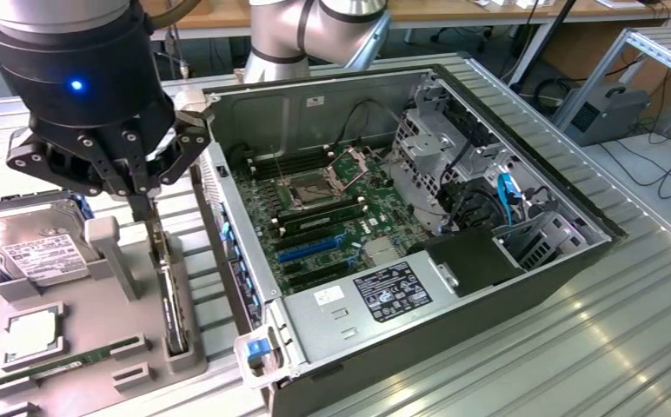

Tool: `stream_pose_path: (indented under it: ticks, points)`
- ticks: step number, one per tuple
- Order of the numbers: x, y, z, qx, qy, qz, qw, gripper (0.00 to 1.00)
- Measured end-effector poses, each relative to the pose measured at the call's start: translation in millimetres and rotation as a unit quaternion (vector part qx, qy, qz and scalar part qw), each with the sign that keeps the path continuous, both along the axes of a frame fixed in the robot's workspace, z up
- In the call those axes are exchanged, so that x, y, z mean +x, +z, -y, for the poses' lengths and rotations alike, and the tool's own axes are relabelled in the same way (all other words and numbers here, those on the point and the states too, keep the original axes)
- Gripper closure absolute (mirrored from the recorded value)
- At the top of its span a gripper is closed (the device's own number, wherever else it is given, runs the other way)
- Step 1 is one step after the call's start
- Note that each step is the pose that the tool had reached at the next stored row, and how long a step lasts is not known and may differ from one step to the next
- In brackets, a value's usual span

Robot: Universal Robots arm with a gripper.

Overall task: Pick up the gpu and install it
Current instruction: 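Reach for the gpu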

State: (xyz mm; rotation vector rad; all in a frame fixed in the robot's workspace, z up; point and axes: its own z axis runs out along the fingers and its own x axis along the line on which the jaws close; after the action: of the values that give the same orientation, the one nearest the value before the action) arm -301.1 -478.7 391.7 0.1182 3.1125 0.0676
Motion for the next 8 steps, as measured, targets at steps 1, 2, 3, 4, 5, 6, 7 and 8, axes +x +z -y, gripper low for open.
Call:
stream_pose_path:
  ticks: [1, 2, 3, 4, 5, 6, 7, 8]
  points:
    - [-1.2, 0.0, 1.4, 0.0, 0.0, 0.0, 1.0, 0.89]
    - [-2.1, -0.1, 2.6, 0.0, 0.0, 0.0, 1.0, 0.89]
    - [-3.3, -0.2, 4.4, 0.0, 0.0, 0.0, 1.0, 0.89]
    - [-4.4, -0.1, 6.6, 0.0, 0.0, 0.0, 1.0, 0.89]
    - [-5.6, -0.2, 9.1, 0.0001, 0.0, 0.0, 1.0, 0.89]
    - [-6.6, -0.1, 11.2, 0.0, 0.0, 0.0, 1.0, 0.89]
    - [-7.4, -0.2, 12.5, 0.0, 0.0, 0.0, 1.0, 0.89]
    - [-8.0, -0.2, 13.6, 0.0, 0.0, 0.0, 1.0, 0.89]
